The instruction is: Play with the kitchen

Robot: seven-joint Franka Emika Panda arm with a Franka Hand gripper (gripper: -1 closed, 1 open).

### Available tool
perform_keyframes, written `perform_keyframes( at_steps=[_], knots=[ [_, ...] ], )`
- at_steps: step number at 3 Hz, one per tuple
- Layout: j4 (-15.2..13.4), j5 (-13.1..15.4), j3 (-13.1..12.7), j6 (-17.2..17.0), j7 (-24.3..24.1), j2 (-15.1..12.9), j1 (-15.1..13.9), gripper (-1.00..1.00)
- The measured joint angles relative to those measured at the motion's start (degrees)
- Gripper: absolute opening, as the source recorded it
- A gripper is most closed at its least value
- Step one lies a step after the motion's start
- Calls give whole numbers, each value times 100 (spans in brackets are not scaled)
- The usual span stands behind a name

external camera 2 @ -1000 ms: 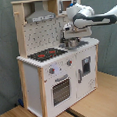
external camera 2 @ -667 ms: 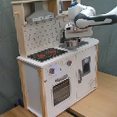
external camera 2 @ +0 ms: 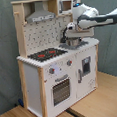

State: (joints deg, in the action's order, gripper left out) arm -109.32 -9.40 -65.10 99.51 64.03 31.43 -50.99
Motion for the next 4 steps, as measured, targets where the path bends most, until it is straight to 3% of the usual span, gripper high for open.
perform_keyframes(
  at_steps=[2,3,4],
  knots=[
    [-605,-3,90,914,222,-66,-306,-100],
    [-697,-8,-80,1244,226,-378,-639,-100],
    [-638,1,-535,1401,190,-522,-1024,-100]
  ],
)
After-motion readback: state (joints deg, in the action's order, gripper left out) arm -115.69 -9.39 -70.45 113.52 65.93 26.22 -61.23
